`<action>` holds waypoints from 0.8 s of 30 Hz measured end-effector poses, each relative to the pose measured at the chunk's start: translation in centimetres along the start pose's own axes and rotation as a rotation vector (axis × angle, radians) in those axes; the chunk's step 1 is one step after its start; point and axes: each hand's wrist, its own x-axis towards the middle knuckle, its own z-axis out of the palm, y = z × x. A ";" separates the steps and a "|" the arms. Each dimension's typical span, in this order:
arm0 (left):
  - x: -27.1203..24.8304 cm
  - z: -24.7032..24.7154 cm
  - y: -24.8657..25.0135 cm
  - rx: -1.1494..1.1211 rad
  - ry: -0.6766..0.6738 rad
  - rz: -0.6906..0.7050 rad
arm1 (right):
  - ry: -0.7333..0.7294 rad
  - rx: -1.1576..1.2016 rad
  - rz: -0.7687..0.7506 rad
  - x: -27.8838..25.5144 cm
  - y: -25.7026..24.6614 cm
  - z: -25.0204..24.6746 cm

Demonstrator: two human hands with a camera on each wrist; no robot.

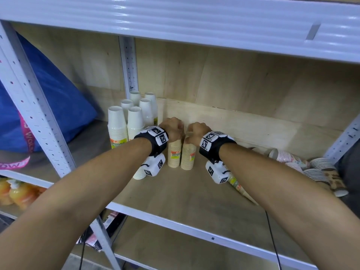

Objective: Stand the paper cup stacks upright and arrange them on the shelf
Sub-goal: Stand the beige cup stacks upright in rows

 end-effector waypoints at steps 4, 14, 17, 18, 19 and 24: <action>0.1 0.0 -0.1 -0.012 0.019 -0.018 | -0.002 0.009 -0.023 0.0 0.2 -0.2; 0.1 0.0 -0.2 -0.065 0.019 -0.041 | 0.010 0.018 -0.019 0.6 0.5 0.1; 0.2 0.1 -0.4 -0.048 0.003 -0.023 | -0.011 0.033 -0.042 0.6 0.8 0.2; 0.2 0.0 -0.4 -0.043 -0.001 -0.015 | -0.012 0.031 -0.041 0.7 0.8 0.3; 0.2 0.0 -0.4 -0.037 -0.005 -0.008 | -0.004 0.031 -0.042 0.8 0.8 0.4; 0.2 -0.2 -0.5 -0.028 -0.013 -0.010 | 0.021 0.029 -0.022 0.9 0.7 0.5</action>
